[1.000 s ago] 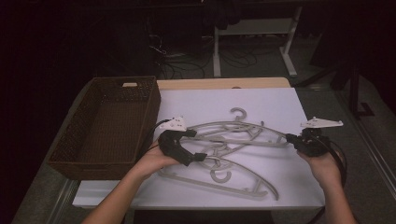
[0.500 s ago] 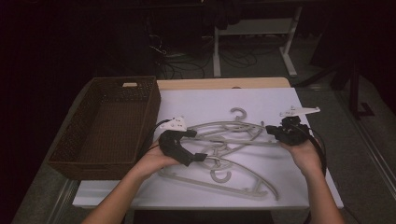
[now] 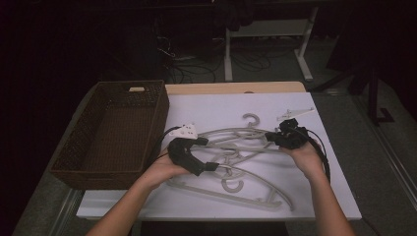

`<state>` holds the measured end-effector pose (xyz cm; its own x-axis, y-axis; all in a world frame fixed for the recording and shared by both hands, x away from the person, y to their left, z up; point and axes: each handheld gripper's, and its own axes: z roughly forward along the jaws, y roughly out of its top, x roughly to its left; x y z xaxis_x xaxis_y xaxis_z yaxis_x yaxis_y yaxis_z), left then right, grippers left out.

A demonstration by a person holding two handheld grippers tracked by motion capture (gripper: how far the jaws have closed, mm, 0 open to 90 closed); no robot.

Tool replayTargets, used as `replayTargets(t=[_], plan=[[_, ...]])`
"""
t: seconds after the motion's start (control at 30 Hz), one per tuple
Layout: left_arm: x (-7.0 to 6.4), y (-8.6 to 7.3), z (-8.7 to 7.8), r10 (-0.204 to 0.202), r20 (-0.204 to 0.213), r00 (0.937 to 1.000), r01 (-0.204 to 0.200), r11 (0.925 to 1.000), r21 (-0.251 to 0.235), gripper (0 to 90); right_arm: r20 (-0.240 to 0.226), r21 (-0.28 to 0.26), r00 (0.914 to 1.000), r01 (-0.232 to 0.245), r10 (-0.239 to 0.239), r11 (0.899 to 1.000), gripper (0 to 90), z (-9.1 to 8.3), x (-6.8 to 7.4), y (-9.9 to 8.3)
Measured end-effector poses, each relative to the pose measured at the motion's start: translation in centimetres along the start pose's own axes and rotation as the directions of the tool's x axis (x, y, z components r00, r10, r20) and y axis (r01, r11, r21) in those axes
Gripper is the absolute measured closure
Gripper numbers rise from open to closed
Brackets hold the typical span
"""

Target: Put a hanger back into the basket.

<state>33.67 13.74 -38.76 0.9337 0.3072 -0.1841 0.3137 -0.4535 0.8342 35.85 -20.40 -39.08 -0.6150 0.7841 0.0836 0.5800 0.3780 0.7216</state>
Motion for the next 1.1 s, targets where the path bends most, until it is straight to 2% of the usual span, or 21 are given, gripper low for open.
replayTargets(t=[0.5,0.6,0.97,1.1], plan=[[0.0,0.0,0.0,0.003,-0.001,1.0000,-0.003,1.0000,0.003,0.0,-0.028,0.070,0.9995,0.019,-0.017,0.997,89.0,0.7,0.6,-1.8],[0.0,0.0,0.0,0.004,0.000,1.0000,-0.004,1.0000,0.002,0.0,-0.026,0.077,0.9995,0.020,-0.019,0.997,89.0,0.8,0.7,-2.0],[0.0,0.0,0.1,0.004,-0.004,1.0000,-0.004,1.0000,0.006,0.0,-0.016,0.163,0.9996,0.025,-0.023,0.986,89.0,2.2,0.4,-2.9],[0.0,0.0,0.1,0.003,-0.006,1.0000,-0.003,1.0000,0.008,0.0,-0.018,0.162,0.9997,0.021,-0.018,0.987,89.0,2.3,0.3,-2.9]])
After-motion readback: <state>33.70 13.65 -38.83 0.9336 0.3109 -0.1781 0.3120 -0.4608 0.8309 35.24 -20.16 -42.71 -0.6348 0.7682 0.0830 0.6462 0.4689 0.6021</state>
